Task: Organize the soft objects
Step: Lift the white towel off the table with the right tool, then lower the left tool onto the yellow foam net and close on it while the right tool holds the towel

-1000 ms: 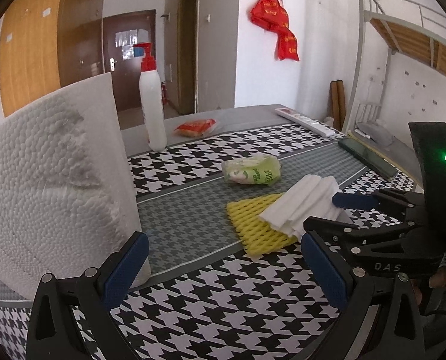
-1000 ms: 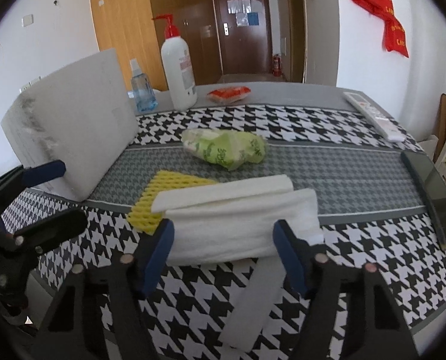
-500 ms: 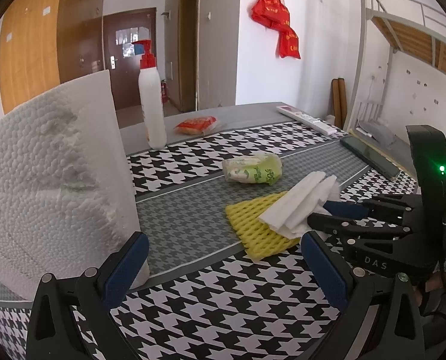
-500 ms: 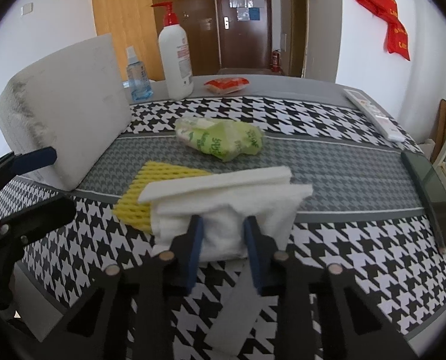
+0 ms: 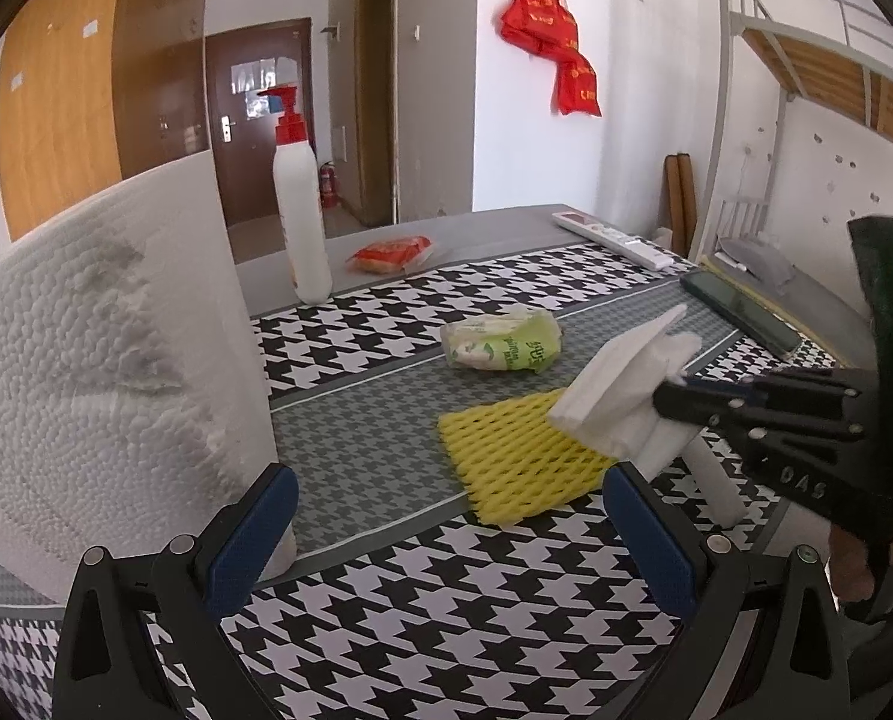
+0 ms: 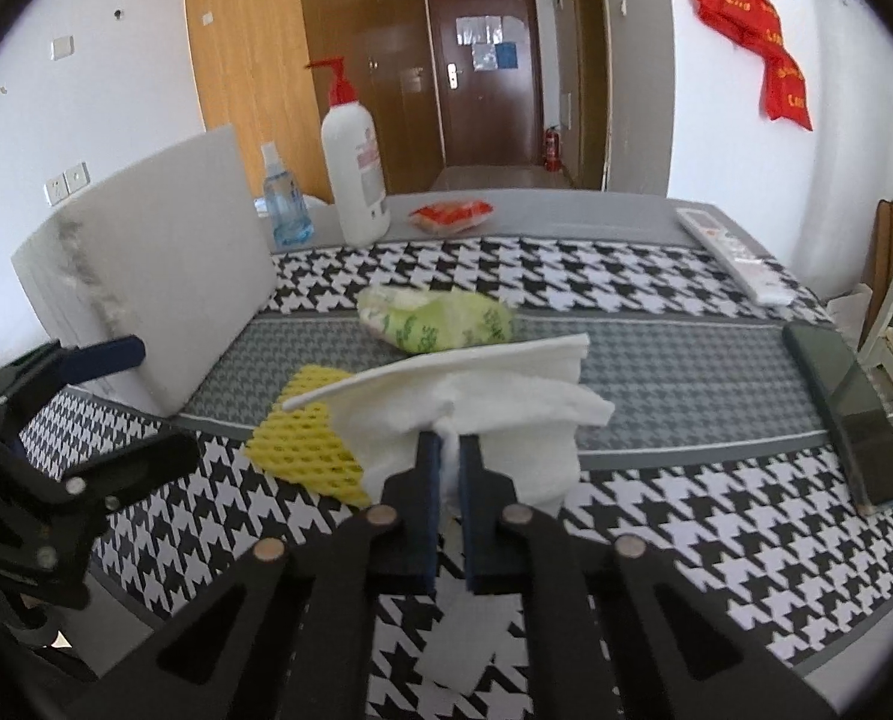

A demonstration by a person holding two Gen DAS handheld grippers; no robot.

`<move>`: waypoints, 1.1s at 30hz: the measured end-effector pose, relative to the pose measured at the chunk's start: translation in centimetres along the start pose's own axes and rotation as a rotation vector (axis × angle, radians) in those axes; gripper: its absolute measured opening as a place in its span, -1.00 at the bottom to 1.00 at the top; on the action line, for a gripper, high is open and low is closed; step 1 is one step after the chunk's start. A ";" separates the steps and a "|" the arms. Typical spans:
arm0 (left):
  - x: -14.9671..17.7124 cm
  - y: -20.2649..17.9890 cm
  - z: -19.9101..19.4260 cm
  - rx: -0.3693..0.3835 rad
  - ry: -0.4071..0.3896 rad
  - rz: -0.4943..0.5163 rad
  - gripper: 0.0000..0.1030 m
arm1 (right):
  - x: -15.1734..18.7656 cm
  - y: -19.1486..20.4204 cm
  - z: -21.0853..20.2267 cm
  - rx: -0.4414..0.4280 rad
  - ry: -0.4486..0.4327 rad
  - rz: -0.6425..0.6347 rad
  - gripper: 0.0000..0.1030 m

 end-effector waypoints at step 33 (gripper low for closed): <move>-1.1 -4.2 4.8 0.082 0.125 0.039 0.97 | 1.5 -4.9 -4.2 0.062 -0.085 0.115 -0.84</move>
Point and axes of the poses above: each gripper's, at about its wrist camera, not at the fingertips, and z roughly the way its jaws point, y to its left, x to its underside, the point moved 3 cm from there along z, roughly the way its jaws point, and after that the axes turned 6 degrees about -x, right-handed, at the moved point
